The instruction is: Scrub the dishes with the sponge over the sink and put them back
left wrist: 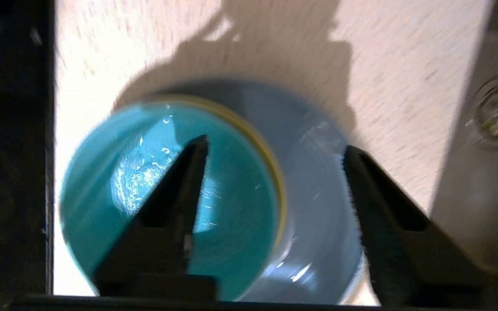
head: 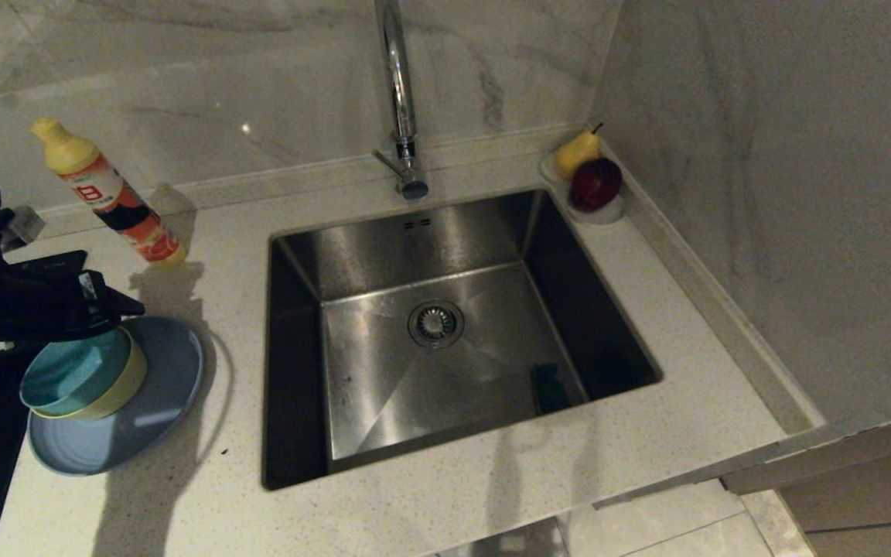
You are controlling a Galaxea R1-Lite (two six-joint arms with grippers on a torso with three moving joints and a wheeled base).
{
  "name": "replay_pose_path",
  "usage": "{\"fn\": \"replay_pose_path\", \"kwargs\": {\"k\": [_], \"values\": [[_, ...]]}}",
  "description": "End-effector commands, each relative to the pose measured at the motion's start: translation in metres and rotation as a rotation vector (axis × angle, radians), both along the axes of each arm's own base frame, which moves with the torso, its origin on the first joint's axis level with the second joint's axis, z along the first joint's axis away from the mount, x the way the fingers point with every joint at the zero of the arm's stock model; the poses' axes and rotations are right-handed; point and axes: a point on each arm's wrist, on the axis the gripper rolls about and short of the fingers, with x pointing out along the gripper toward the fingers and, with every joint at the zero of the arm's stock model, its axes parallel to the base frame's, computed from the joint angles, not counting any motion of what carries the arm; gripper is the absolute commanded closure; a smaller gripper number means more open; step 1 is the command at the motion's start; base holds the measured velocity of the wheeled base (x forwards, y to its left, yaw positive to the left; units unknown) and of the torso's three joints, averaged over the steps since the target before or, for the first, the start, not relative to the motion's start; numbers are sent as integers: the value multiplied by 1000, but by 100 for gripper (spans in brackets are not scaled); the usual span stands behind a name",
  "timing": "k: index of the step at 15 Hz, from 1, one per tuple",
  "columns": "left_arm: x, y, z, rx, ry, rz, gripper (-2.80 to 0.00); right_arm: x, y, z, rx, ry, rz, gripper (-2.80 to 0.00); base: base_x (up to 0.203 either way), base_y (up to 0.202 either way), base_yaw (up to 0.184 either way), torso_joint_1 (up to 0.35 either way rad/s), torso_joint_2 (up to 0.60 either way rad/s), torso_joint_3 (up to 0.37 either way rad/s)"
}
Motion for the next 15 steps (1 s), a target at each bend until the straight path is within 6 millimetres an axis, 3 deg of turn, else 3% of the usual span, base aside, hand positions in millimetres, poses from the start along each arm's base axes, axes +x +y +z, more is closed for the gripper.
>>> {"fn": "replay_pose_path", "kwargs": {"k": [1, 3, 4, 7, 11, 15], "values": [[-11, -3, 21, 13, -69, -1, -280, 0, 0, 0, -1, -2, 1, 0, 0, 0, 0, 0, 0, 0], [-20, -8, 35, 1, -120, -42, -280, 0, 0, 0, -1, -2, 1, 0, 0, 0, 0, 0, 0, 0], [-23, -9, 39, 1, -134, -53, 0, 0, 0, 0, -1, -2, 1, 0, 0, 0, 0, 0, 0, 0], [-30, -11, 50, 12, -178, -80, 0, 0, 0, 0, -1, -2, 1, 0, 0, 0, 0, 0, 0, 0], [-64, -26, 85, 15, -319, -187, 0, 0, 0, 0, -1, -2, 0, 0, 0, 0, 0, 0, 0, 0], [-98, -41, 92, 68, -373, -287, 0, 0, 0, 0, -1, -2, 1, 0, 0, 0, 0, 0, 0, 0]]}}
